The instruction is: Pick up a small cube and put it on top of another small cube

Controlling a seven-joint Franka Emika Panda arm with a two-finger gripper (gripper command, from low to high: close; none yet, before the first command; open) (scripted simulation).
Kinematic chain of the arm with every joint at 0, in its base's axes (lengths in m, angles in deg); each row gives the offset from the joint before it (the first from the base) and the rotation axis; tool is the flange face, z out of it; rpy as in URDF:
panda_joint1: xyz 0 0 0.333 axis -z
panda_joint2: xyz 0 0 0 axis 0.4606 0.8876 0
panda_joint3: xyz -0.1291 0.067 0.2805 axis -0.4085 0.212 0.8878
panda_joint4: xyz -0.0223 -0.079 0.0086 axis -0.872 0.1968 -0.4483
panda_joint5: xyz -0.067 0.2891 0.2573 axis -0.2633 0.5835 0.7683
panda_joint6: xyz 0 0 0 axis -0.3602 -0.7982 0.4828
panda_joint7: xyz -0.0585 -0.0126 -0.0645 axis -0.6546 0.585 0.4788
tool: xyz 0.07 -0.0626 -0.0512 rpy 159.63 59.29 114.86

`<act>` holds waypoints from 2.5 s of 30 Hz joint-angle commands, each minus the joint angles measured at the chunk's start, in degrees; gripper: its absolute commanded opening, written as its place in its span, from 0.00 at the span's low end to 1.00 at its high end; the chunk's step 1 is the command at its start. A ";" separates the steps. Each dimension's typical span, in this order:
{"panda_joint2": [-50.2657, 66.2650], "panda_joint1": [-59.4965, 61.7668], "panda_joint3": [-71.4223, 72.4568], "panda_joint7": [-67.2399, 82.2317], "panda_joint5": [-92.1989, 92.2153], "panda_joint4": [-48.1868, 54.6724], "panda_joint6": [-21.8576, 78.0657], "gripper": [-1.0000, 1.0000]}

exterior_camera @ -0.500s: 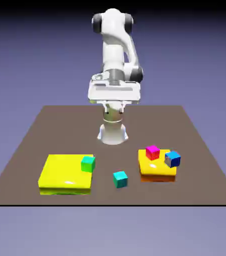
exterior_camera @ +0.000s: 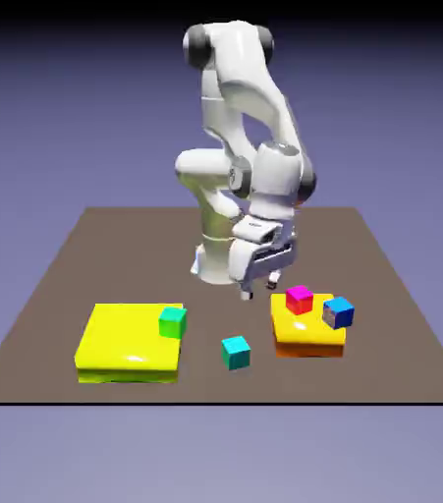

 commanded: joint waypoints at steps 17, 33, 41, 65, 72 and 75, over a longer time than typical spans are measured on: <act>35.30 8.27 20.78 39.21 -15.89 26.06 38.68 0.50; 68.53 15.89 40.34 76.12 -30.85 50.58 75.07 0.50; 85.14 19.70 50.12 94.57 -38.33 62.84 93.27 0.50; 96.25 24.57 58.15 108.62 -44.50 69.22 107.91 0.00; 91.53 37.53 64.39 113.72 -49.46 54.68 117.61 0.00; 89.63 42.75 66.90 115.78 -51.45 48.84 121.52 0.00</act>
